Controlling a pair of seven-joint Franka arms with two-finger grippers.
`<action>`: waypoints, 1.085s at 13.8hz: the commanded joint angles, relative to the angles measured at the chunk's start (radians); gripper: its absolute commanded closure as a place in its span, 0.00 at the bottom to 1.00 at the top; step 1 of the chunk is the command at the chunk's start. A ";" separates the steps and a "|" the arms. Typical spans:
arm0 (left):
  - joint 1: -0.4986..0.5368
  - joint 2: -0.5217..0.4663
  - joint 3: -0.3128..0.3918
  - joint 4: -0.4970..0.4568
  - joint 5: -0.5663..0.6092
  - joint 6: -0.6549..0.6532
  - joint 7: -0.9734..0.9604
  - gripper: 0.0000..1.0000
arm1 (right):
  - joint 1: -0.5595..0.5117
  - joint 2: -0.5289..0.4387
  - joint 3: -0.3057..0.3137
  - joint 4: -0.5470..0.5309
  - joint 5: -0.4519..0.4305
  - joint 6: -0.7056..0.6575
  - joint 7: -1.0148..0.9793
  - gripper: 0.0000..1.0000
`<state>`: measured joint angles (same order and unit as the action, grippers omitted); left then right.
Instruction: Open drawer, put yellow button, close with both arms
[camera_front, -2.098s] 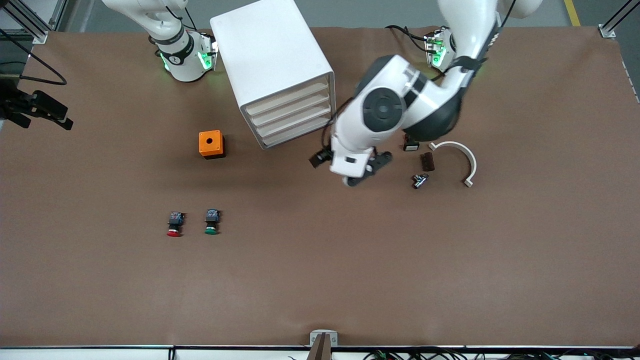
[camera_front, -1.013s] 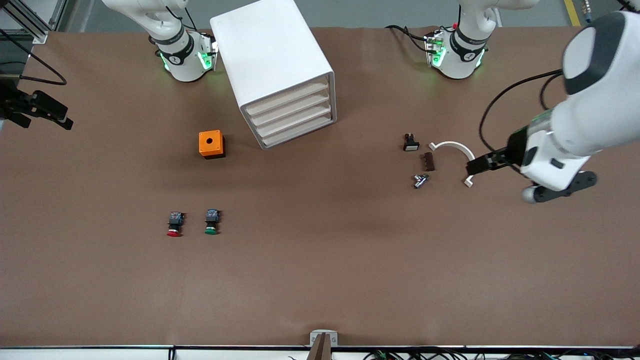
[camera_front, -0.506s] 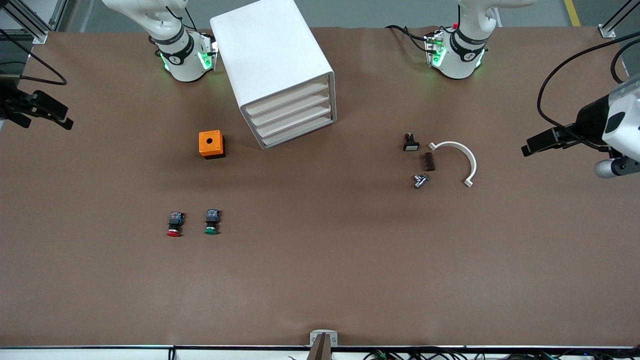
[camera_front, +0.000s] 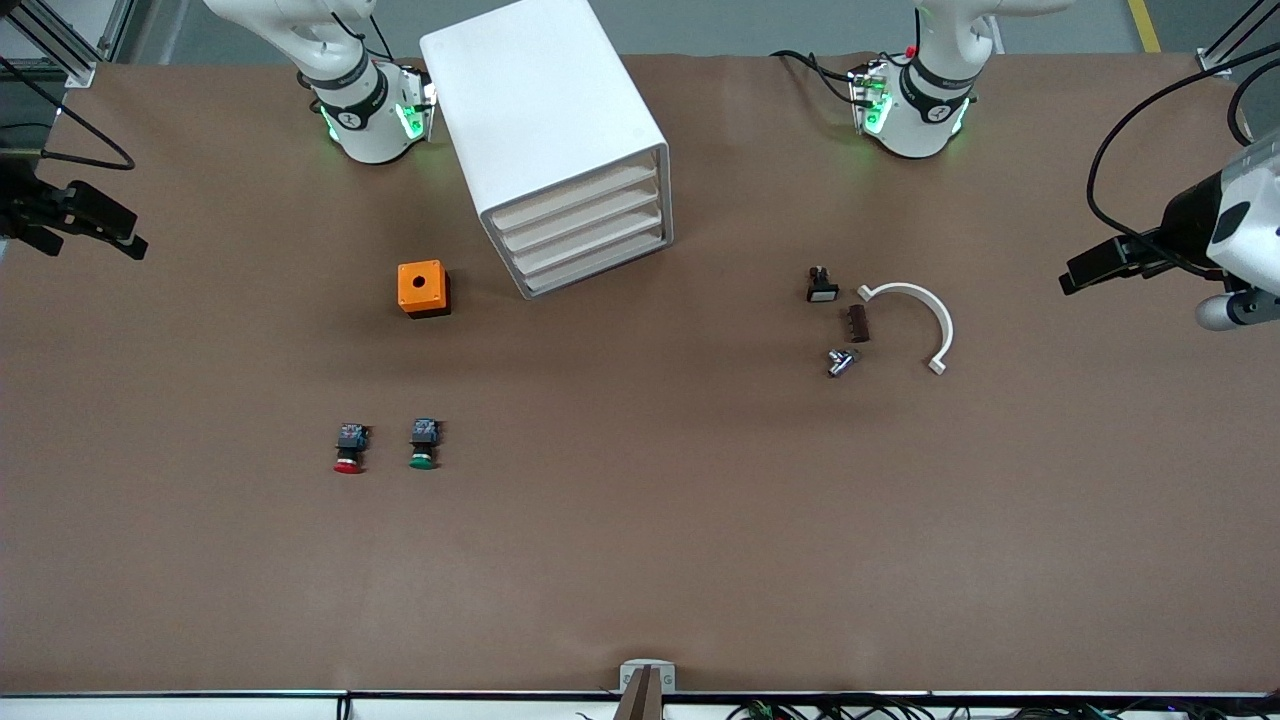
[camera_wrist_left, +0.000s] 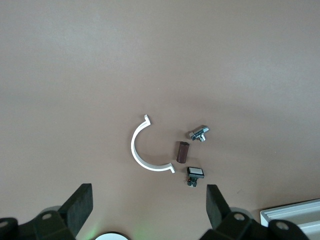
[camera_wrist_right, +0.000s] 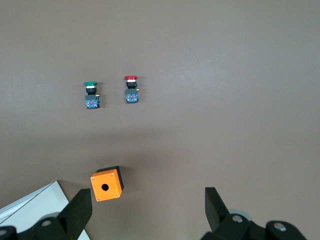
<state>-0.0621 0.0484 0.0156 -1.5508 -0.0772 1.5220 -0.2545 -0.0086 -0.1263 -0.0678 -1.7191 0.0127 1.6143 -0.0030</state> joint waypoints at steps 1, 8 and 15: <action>-0.001 -0.056 -0.003 -0.035 0.031 0.029 0.017 0.00 | -0.018 -0.026 0.010 -0.020 -0.008 0.006 0.000 0.00; -0.004 -0.090 -0.009 -0.028 0.050 0.044 0.017 0.00 | -0.019 -0.026 0.008 -0.020 -0.008 0.007 -0.005 0.00; -0.010 -0.079 -0.014 -0.003 0.082 0.064 0.004 0.00 | -0.025 -0.026 0.006 -0.020 -0.008 0.007 -0.008 0.00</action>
<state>-0.0656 -0.0194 0.0061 -1.5528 -0.0188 1.5781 -0.2545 -0.0105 -0.1263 -0.0763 -1.7191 0.0126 1.6151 -0.0031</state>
